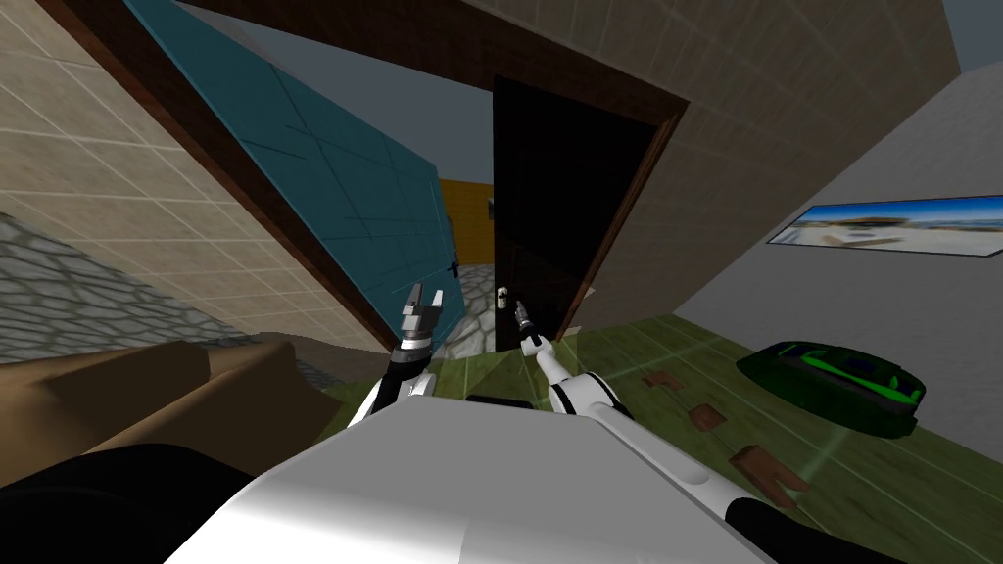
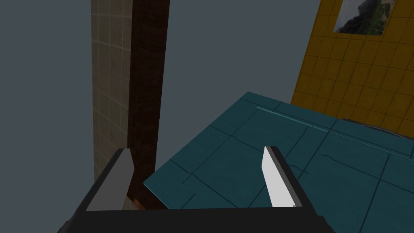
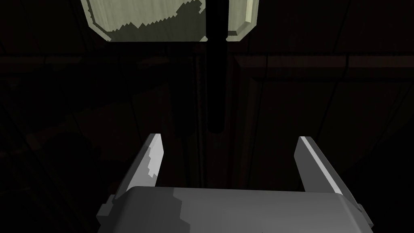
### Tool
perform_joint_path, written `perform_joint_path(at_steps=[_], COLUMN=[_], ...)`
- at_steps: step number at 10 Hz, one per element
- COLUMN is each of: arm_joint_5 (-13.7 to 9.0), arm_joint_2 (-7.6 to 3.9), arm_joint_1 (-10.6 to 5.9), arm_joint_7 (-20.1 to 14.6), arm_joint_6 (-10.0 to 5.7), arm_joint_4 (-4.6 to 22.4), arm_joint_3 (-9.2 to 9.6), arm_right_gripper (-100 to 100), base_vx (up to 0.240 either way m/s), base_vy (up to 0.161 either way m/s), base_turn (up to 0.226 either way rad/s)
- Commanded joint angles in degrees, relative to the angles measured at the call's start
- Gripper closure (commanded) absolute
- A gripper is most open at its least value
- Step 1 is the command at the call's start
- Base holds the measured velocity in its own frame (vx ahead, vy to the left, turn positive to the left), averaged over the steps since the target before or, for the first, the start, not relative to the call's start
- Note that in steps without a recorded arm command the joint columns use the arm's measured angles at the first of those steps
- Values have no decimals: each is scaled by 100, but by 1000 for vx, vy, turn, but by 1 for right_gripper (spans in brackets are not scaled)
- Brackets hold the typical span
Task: Push the door open
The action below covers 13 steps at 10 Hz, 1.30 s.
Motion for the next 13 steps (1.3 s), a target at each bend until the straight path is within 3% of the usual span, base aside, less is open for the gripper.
perform_joint_path(at_steps=[1,4,6,8,10,11,13], arm_joint_5=[-12,-24,-32,-41,-47,-47,-47], arm_joint_2=[-65,-130,-91,42,26,26,26], arm_joint_1=[-56,-52,-50,-48,-109,-109,-109], arm_joint_7=[16,30,39,48,37,37,37], arm_joint_6=[-31,-39,-43,-49,-110,-110,-110], arm_joint_4=[88,97,103,109,213,213,213], arm_joint_3=[-28,-59,-80,-102,-107,-107,-107], arm_right_gripper=[-100,-100,-100,-100,-100,100,100], base_vx=[150,187,205,199,77,0,-14], base_vy=[59,47,67,54,25,0,-6], base_turn=[17,22,24,24,3,0,8])
